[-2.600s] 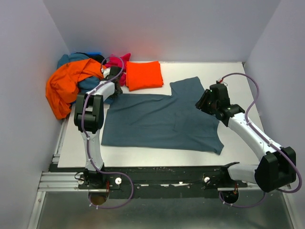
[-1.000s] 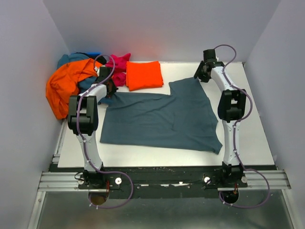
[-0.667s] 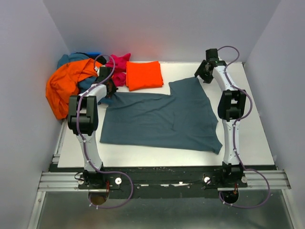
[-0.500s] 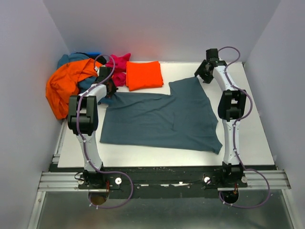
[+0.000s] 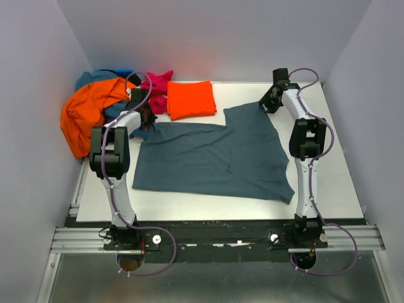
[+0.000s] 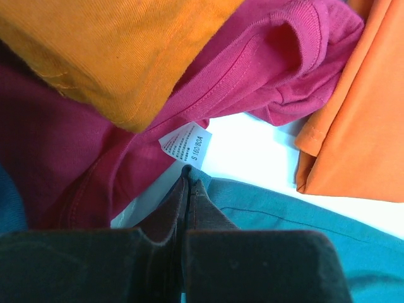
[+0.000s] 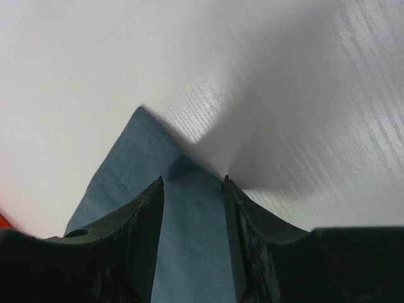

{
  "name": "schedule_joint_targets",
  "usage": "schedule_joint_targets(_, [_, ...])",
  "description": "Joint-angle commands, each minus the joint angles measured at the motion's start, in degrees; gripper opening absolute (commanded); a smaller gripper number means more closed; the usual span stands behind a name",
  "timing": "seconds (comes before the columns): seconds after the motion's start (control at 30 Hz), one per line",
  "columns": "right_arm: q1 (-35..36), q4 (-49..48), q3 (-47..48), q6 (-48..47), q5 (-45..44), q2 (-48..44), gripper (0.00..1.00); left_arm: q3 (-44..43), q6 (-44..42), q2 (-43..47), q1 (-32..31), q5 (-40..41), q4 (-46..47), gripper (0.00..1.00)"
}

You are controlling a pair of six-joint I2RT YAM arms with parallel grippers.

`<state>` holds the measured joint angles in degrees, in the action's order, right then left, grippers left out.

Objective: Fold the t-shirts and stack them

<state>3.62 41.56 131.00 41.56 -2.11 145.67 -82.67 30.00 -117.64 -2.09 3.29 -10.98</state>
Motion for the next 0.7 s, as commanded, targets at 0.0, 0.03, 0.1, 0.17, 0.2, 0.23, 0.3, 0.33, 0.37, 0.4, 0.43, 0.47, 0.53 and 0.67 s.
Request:
schedule_joint_targets(0.0, [0.0,7.5,5.0,-0.1,-2.5,3.4,0.50,-0.9,-0.2,2.5,0.8,-2.3,-0.4,0.00])
schedule_joint_targets(0.03, [0.2,8.9,6.4,-0.3,-3.0,4.1,0.50,-0.8,-0.2,2.7,0.9,-2.4,-0.4,0.00])
schedule_joint_targets(0.1, [0.7,10.0,6.4,-0.6,-3.8,4.0,0.51,-0.7,-0.2,2.9,1.0,-2.8,-0.3,0.00])
schedule_joint_targets(0.17, [1.2,9.4,5.2,-0.9,-3.6,3.3,0.51,-0.5,-0.2,3.0,1.3,-3.2,-0.1,0.00])
schedule_joint_targets(0.2, [1.5,9.3,5.1,-1.1,-3.3,3.4,0.51,-0.3,-0.2,2.9,1.6,-3.2,0.0,0.00])
schedule_joint_targets(0.23, [1.7,9.5,5.1,-1.5,-3.3,3.4,0.51,-0.2,0.0,2.9,1.6,-3.3,0.2,0.00])
schedule_joint_targets(0.3, [2.2,9.3,4.3,-2.0,-3.0,3.0,0.49,-0.1,0.2,2.6,1.6,-5.4,0.5,0.00])
schedule_joint_targets(0.33, [2.4,9.0,3.7,-2.6,-3.0,2.8,0.48,-0.1,0.3,2.3,1.6,-6.0,0.5,0.00])
schedule_joint_targets(0.37, [2.6,8.6,3.0,-2.9,-3.2,2.4,0.47,-0.1,0.4,2.2,3.0,-6.4,0.6,0.00])
schedule_joint_targets(0.4, [2.8,8.5,2.4,-3.3,-3.3,2.2,0.45,-0.1,0.6,2.0,3.0,-6.6,0.7,0.00])
schedule_joint_targets(0.43, [3.0,8.3,2.0,-3.5,-3.4,1.9,0.40,-0.1,0.7,2.0,3.0,-6.8,0.8,0.00])
schedule_joint_targets(0.47, [3.1,8.0,1.6,-3.7,-3.3,1.6,0.35,0.0,0.7,1.9,3.0,-7.0,1.0,0.00])
schedule_joint_targets(0.53, [3.1,7.0,0.8,-4.4,-2.6,1.0,0.28,0.2,0.8,1.9,3.1,-7.2,1.1,0.00])
schedule_joint_targets(0.67, [3.2,6.1,0.7,-6.3,-5.5,-0.3,0.14,0.4,0.8,2.0,3.1,-6.7,1.1,0.00])
